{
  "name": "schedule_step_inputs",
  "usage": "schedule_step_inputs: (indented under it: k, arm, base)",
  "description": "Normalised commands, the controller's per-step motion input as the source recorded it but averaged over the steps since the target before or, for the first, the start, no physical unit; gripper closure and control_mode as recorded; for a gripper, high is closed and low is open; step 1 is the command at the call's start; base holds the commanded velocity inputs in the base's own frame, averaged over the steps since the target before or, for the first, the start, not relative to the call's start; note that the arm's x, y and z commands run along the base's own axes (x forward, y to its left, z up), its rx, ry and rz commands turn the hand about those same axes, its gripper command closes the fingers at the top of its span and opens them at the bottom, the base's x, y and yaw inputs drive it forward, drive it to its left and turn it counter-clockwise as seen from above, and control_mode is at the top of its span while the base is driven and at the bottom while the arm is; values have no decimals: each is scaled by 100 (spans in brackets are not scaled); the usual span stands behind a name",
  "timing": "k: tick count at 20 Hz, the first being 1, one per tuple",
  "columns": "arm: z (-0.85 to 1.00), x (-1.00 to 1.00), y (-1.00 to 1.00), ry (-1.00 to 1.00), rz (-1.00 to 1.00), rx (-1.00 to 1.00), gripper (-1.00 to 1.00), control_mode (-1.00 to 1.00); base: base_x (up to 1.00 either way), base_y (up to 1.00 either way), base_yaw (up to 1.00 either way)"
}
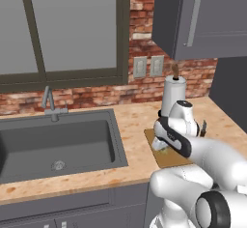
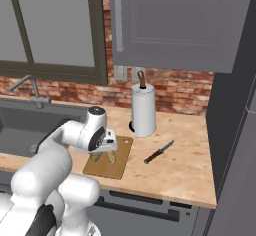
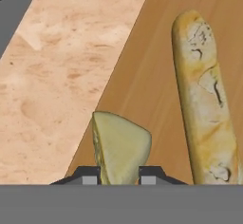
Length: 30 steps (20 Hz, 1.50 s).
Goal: Retrieve the sausage and cheese from the fridge and place them on the cutting board on the counter.
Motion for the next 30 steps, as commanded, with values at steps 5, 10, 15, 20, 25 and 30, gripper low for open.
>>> schedule_step_inputs:
  k: [5, 10, 15, 20, 25, 30]
  arm:
    - [-25, 9, -3, 0, 0, 0, 100, -100]
    - [-22, 5, -1, 0, 0, 0, 100, -100]
    - [-17, -6, 3, 0, 0, 0, -100, -100]
    - [0, -14, -3, 0, 2, 0, -100, -100]
    - [2, -17, -3, 0, 2, 0, -100, -100]
    - [10, -21, -6, 0, 3, 1, -100, -100]
  base:
    - [0, 0, 0]
    - [0, 0, 0]
    - [0, 0, 0]
    - [0, 0, 0]
    - [0, 0, 0]
    - [0, 0, 0]
